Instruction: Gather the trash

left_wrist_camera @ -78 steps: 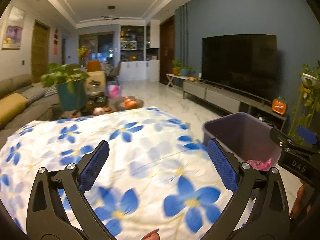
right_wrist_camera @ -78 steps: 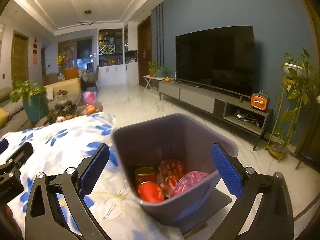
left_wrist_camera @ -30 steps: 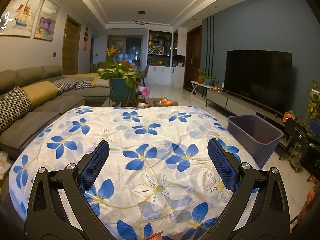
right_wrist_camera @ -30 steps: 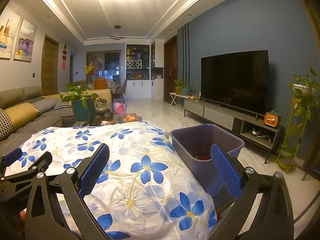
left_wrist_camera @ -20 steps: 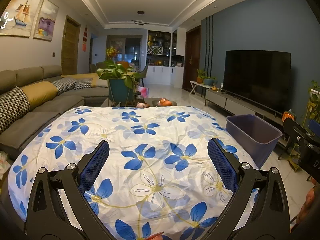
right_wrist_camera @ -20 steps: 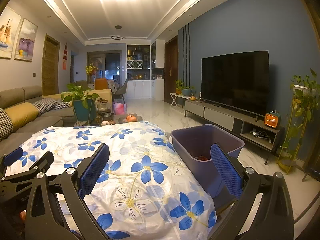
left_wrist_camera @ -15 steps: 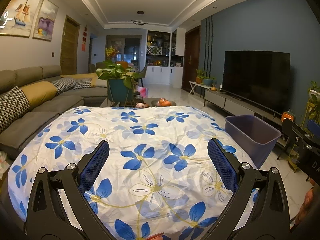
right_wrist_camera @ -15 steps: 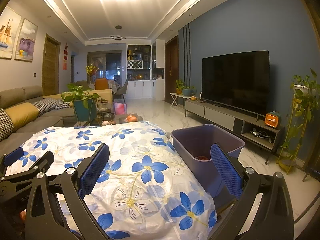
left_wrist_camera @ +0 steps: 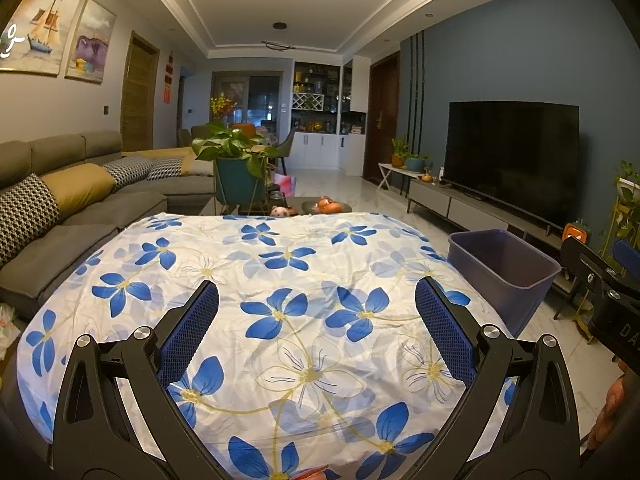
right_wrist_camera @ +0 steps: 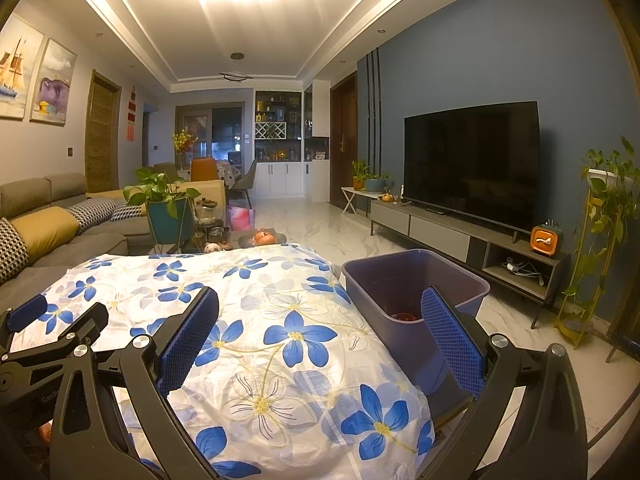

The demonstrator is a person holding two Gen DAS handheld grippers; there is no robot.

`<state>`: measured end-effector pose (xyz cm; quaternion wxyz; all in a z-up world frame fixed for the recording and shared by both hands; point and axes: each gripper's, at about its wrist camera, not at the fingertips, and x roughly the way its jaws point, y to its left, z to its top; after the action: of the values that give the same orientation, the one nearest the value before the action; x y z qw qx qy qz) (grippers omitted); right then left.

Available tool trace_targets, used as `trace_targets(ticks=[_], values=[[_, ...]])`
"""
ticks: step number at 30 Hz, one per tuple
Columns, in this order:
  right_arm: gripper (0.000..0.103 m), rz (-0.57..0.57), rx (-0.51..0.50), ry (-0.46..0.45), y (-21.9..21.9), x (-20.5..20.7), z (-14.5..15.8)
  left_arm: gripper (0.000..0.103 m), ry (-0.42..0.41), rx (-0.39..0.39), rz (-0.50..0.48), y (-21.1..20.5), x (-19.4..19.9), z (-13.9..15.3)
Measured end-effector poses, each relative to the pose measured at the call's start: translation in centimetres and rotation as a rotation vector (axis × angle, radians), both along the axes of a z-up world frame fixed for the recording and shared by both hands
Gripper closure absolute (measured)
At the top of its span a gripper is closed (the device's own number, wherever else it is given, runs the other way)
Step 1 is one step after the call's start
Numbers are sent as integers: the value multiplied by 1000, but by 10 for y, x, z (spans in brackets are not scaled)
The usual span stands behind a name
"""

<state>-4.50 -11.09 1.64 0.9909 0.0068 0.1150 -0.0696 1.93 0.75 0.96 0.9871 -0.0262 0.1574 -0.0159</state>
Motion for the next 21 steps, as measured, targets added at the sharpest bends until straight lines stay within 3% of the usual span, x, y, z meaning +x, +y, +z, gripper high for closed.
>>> trace_targets(ticks=[21], values=[[5,8,3,-5,0,0,-1,6,-13,-8,11,3,-4,8]])
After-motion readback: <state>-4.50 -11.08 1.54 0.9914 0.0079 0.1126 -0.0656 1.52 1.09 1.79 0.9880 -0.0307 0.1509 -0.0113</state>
